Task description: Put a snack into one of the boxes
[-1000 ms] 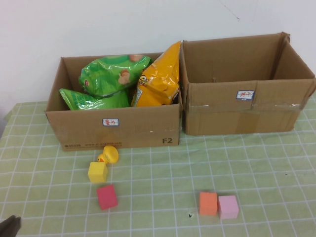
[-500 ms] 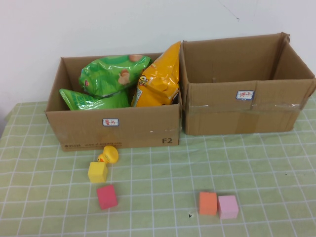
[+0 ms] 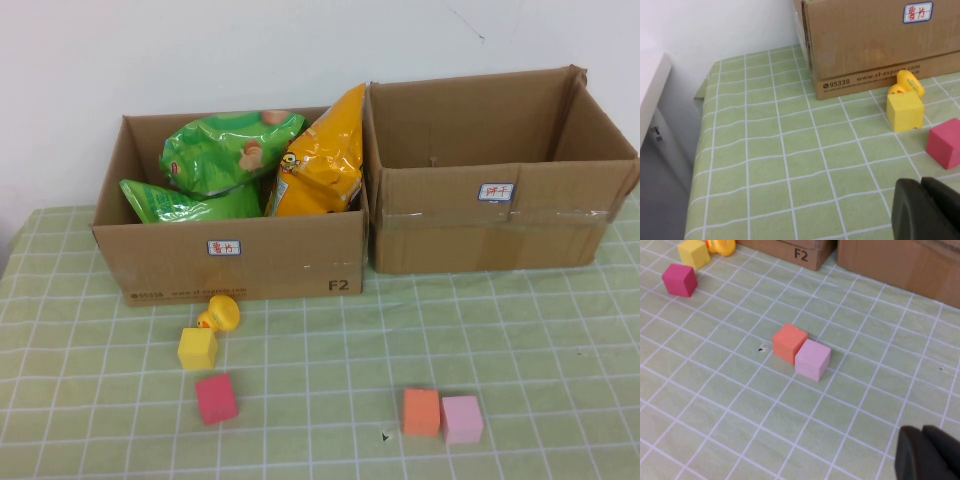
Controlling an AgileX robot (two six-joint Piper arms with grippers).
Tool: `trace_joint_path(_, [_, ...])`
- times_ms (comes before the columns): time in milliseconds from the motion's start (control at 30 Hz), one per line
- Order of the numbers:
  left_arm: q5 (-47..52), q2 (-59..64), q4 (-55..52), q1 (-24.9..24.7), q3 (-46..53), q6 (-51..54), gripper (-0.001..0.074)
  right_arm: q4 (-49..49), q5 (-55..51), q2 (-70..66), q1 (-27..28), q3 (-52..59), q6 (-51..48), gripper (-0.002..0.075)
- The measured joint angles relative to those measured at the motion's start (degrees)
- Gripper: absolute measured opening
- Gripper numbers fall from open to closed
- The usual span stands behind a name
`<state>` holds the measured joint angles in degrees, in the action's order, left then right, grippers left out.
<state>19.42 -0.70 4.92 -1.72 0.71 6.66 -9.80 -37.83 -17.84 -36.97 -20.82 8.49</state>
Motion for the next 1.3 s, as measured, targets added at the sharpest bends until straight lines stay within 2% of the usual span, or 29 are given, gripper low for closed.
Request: trace_joint_path(1300, [0.13, -0.10, -0.11, 0.00, 0.00, -0.92, -0.0002, 0.19, 0.69, 1.17, 0.11, 2.11, 0.00, -0.0002])
